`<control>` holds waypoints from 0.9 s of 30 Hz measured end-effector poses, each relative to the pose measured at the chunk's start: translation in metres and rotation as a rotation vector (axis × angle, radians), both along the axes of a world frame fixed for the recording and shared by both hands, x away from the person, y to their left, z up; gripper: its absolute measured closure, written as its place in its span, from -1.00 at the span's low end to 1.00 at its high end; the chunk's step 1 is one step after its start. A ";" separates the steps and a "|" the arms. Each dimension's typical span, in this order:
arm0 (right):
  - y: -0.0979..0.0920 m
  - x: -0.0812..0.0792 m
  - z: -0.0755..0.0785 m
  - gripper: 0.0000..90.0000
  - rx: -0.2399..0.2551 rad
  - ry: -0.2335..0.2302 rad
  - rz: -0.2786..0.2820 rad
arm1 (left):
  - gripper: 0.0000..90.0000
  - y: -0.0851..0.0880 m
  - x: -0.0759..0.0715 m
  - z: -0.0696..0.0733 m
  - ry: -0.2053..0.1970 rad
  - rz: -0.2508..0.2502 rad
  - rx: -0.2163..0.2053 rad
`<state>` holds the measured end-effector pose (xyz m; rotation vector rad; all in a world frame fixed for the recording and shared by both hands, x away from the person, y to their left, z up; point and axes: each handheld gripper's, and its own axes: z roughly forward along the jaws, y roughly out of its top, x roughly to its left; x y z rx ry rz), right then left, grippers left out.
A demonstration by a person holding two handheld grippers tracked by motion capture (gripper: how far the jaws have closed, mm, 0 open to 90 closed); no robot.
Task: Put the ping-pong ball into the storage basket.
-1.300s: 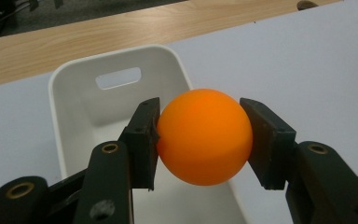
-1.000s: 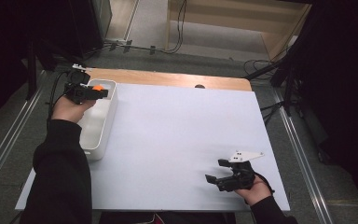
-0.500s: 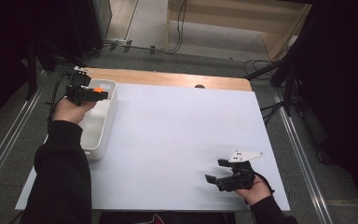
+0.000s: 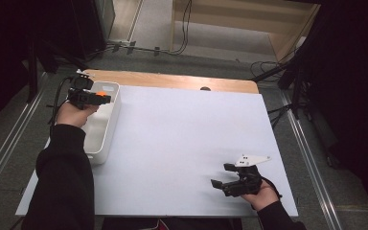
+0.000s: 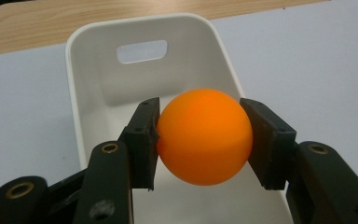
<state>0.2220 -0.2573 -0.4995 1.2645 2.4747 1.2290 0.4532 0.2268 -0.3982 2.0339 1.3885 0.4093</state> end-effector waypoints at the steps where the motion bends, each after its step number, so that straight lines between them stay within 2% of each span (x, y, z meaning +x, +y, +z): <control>1: 0.000 0.000 0.000 -0.71 0.001 0.001 0.002 | 0.12 0.000 0.000 0.000 0.000 -0.004 0.004; 5: 0.000 0.000 0.000 -0.71 -0.001 0.002 0.002 | 0.06 -0.001 0.000 0.001 -0.015 0.008 0.002; 8: 0.000 0.000 0.000 -0.71 0.000 0.002 0.003 | -0.02 0.000 0.000 0.004 -0.023 0.009 -0.020; 12: -0.001 0.000 0.000 -0.71 -0.004 -0.002 0.001 | -0.14 0.000 -0.001 0.008 -0.024 0.008 -0.023; 14: -0.001 -0.001 0.000 -0.71 -0.001 0.001 -0.002 | -0.28 -0.001 -0.002 0.009 -0.018 0.006 -0.031; 16: -0.001 0.000 0.000 -0.71 -0.002 -0.002 0.001 | -0.30 -0.002 -0.002 0.011 -0.011 0.005 -0.036; 20: 0.000 0.000 0.000 -0.71 -0.002 0.001 0.004 | -0.38 -0.005 -0.005 0.016 -0.010 -0.016 -0.053; 24: 0.000 -0.001 0.000 -0.71 -0.003 0.003 0.004 | -0.38 -0.008 -0.008 0.021 -0.021 -0.042 -0.075; 27: 0.000 0.000 0.000 -0.71 -0.002 -0.001 0.000 | -0.38 -0.013 -0.010 0.024 -0.026 -0.056 -0.076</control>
